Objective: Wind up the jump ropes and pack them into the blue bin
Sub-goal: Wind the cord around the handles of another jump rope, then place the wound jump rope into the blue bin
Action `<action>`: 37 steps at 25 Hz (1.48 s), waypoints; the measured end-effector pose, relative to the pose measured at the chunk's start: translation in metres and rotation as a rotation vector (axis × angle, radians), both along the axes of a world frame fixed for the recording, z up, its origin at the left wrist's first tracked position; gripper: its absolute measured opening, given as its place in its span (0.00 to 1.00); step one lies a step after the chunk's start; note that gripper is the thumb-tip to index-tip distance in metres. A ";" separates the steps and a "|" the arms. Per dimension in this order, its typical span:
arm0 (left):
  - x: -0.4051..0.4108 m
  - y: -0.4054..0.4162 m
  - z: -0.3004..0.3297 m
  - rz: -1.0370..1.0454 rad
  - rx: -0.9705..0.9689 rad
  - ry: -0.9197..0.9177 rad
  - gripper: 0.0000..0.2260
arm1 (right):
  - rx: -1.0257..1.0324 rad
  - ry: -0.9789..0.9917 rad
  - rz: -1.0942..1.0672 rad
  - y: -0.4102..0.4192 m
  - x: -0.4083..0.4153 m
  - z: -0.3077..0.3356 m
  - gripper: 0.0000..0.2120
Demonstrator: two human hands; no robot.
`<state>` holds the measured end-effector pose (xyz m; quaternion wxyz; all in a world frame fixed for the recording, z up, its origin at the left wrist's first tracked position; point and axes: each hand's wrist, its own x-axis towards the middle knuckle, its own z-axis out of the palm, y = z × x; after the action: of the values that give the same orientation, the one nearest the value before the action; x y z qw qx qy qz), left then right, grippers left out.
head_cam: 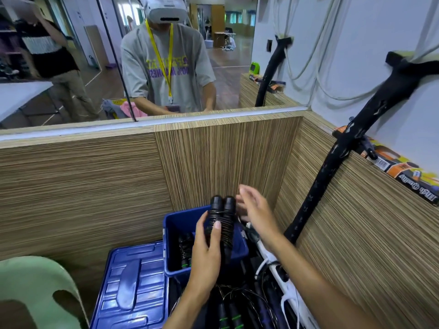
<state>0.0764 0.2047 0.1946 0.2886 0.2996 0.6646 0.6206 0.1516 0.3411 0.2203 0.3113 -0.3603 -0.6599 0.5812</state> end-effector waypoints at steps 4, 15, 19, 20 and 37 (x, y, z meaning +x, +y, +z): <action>-0.016 0.013 -0.031 0.102 -0.083 -0.041 0.18 | 0.064 -0.195 0.265 -0.030 -0.003 -0.047 0.33; -0.066 0.041 -0.081 -0.176 -0.394 0.351 0.32 | 0.022 -0.414 0.411 -0.015 -0.038 -0.097 0.36; -0.078 0.048 -0.104 -0.184 -0.522 0.401 0.28 | 0.029 -0.521 0.496 0.000 -0.054 -0.131 0.37; -0.081 0.049 -0.111 -0.193 -0.548 0.411 0.27 | 0.013 -0.551 0.518 0.004 -0.057 -0.137 0.38; -0.104 0.067 -0.167 -0.435 -1.198 0.872 0.30 | -0.051 -0.919 0.734 0.030 -0.083 -0.178 0.38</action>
<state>-0.0273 0.2712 0.0279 0.2293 0.4335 0.8668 -0.0899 0.0690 0.3709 0.0426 -0.2369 -0.3308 -0.7946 0.4506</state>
